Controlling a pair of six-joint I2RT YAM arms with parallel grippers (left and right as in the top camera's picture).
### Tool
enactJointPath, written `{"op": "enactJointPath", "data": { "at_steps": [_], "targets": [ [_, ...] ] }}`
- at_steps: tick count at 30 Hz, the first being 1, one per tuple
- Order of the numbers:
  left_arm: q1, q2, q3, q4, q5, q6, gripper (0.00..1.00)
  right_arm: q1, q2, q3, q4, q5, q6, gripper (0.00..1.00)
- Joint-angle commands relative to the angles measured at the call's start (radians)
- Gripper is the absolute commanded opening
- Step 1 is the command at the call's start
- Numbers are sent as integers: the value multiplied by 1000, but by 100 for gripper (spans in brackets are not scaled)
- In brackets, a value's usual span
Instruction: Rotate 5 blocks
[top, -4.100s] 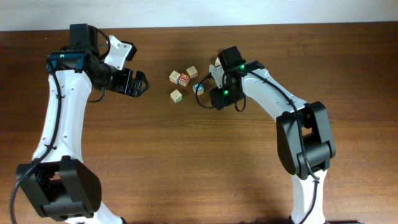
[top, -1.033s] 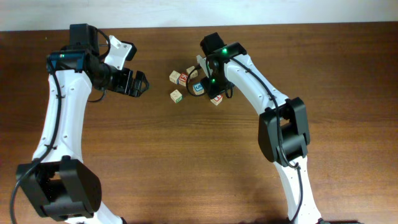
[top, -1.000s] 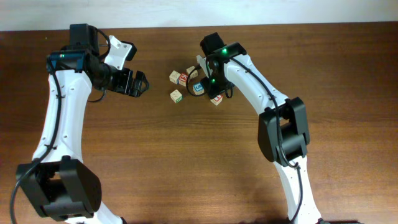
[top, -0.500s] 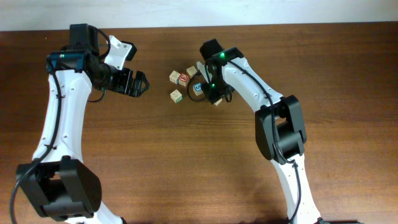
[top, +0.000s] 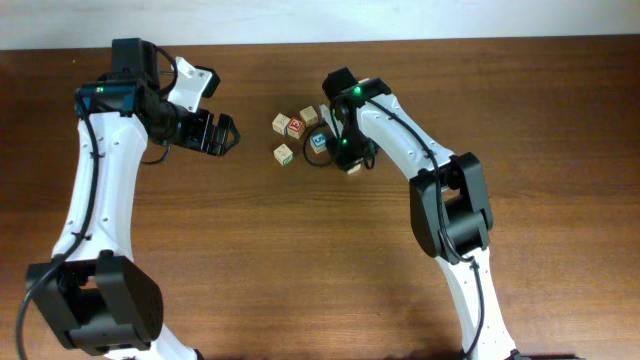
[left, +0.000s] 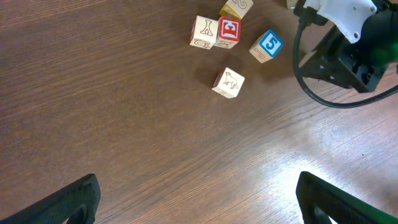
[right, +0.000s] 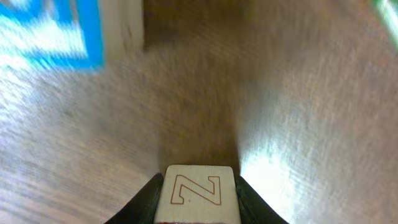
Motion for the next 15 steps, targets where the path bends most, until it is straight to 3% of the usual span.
{"op": "enactJointPath", "data": {
  "at_steps": [1,8,15],
  "targets": [
    [0,2,23,-2,17,5,99,4,5,23,-60,-14,118,30],
    [0,2,23,-2,17,5,99,5,5,23,-184,-87,261,28],
    [0,2,23,-2,17,5,99,5,5,10,-247,-95,290,28]
  ]
}}
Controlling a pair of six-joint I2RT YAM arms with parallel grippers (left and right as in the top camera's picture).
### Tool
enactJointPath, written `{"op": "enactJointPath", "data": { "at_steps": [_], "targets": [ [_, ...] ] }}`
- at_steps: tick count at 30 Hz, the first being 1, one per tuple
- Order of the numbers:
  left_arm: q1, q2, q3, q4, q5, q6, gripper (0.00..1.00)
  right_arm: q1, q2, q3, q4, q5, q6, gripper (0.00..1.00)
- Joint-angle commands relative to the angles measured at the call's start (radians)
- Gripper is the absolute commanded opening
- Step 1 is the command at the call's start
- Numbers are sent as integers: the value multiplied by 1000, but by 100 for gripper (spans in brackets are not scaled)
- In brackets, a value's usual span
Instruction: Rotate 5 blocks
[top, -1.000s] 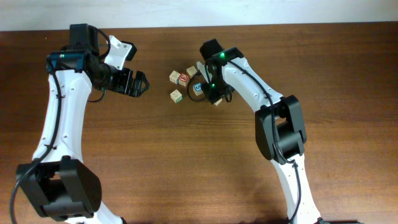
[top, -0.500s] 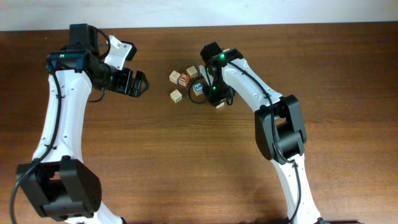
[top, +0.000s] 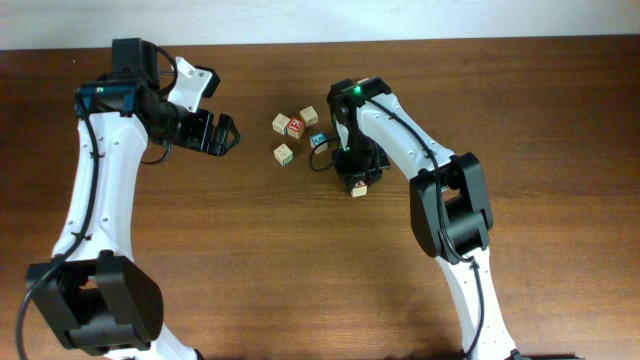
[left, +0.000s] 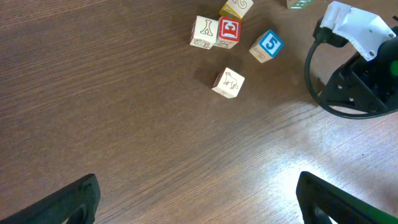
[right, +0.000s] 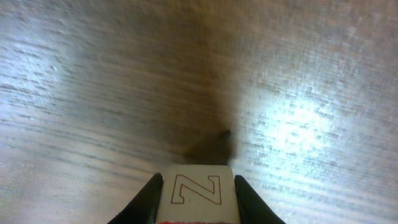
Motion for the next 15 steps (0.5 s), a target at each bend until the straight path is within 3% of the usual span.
{"op": "enactJointPath", "data": {
  "at_steps": [1,8,12,15],
  "targets": [
    [0,2,23,-1,16,5,99,5,5,-3,-11,-13,32,28],
    [0,2,23,-1,16,5,99,5,5,-39,-10,-13,50,30],
    [0,2,23,-1,16,5,99,4,5,-39,-10,-13,50,52],
    [0,2,23,-1,13,5,99,3,2,-38,-10,-25,50,58]
  ]
}}
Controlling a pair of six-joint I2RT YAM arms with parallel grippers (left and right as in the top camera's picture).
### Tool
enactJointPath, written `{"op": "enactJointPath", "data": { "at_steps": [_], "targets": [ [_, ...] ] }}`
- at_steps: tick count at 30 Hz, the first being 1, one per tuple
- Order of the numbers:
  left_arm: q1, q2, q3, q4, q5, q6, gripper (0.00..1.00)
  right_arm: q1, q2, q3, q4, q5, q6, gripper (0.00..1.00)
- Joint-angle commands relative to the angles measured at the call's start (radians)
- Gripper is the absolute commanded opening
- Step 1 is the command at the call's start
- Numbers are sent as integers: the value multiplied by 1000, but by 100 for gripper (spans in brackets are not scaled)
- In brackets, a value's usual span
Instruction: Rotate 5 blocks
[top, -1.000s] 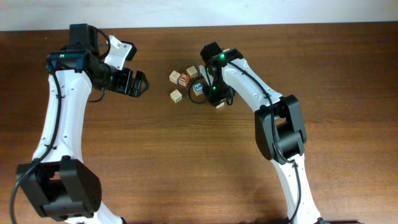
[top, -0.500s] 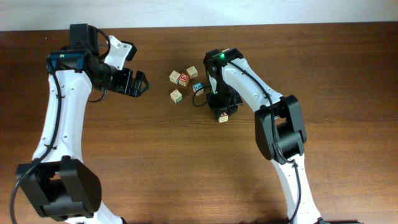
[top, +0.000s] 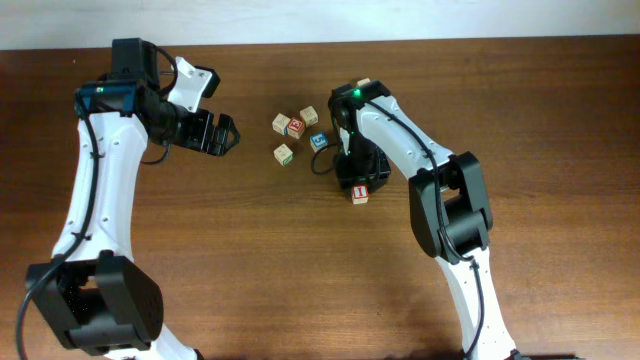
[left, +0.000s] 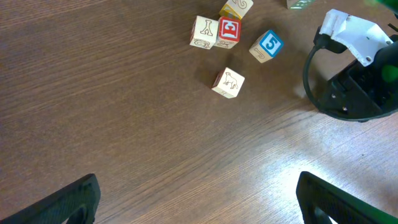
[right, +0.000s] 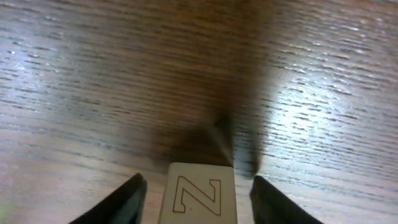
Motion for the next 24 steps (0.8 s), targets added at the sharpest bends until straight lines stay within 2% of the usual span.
{"op": "enactJointPath", "data": {
  "at_steps": [1,5,9,13,18,21,24],
  "targets": [
    [0,2,23,-1,13,5,99,3,0,-7,-3,-19,8,58],
    [0,2,23,-2,13,5,99,3,-13,79,-35,-17,7,61],
    [0,2,23,-2,13,5,99,-3,-17,269,-81,-13,4,66],
    [0,2,23,-2,13,5,99,-10,-17,423,-26,-13,4,66],
    [0,2,23,-2,13,5,99,0,-11,375,190,-14,-56,62],
    [0,2,23,-2,13,5,99,13,-11,306,260,-14,-99,61],
    [0,2,23,-2,13,5,99,18,-11,211,333,-14,-120,54]
  ]
}}
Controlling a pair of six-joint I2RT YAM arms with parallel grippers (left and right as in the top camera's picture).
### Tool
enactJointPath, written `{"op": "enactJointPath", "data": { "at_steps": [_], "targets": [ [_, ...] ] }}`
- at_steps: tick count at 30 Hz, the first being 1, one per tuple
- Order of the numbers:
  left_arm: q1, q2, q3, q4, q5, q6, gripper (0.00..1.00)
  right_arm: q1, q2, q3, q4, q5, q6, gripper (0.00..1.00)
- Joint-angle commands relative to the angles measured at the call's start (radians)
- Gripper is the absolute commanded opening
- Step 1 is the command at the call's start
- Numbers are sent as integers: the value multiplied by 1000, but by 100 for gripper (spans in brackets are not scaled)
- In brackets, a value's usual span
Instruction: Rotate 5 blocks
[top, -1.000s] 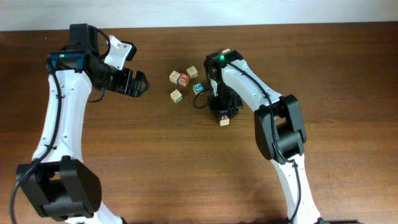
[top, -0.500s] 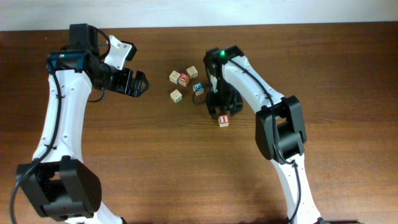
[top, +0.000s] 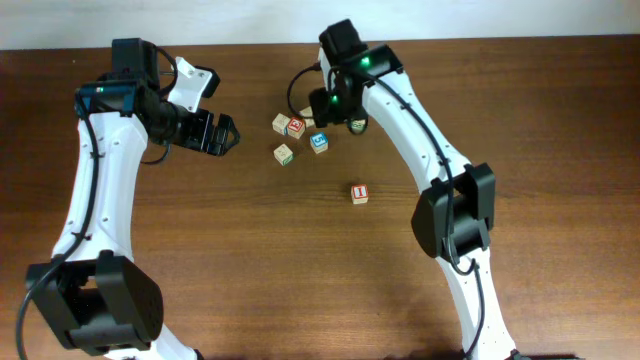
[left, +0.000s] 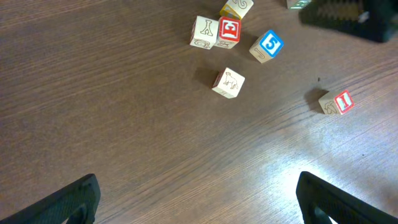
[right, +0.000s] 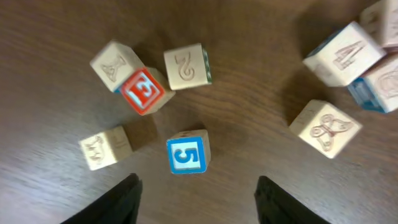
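Observation:
Several wooden letter blocks lie in a cluster: a blue "5" block (right: 187, 152), a red "E" block (right: 143, 91), an "S" block (right: 186, 64), a pale block (right: 113, 61) and an animal block (right: 105, 148). One block with a red face (top: 359, 193) lies alone, nearer the front; the left wrist view shows that lone block (left: 336, 101) too. My right gripper (right: 197, 202) hangs open and empty above the cluster, just short of the "5" block. My left gripper (top: 222, 133) stands open and empty to the cluster's left.
Several more blocks (right: 341, 53) lie just right of the cluster under the right arm, among them a butterfly block (right: 326, 128) and a blue-edged one (right: 373, 94). Bare wooden table (top: 200, 250) stretches in front; its far edge (top: 250, 42) runs along the top.
My right gripper, then low with its jaws open around the block marked N on the table, now hangs open over the cluster. That block lies alone, red face up. The left arm is unchanged.
My right gripper was shut on the N block beside the blue "5" block. Then it held that block lower right of the cluster. Then its jaws stood open around it on the table. Now it is back over the cluster, empty.

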Motion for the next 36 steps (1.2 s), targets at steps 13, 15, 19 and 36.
{"op": "enactJointPath", "data": {
  "at_steps": [13,15,19,36],
  "targets": [
    [0,2,23,-1,11,5,99,18,-6,-229,188,-120,-190,54],
    [0,2,23,-2,11,5,99,21,-6,-229,206,-124,-193,54],
    [0,2,23,-2,10,5,99,29,-5,-229,233,-105,-195,55],
    [0,2,23,-1,10,5,99,70,28,-229,249,64,-156,50]
  ]
}}
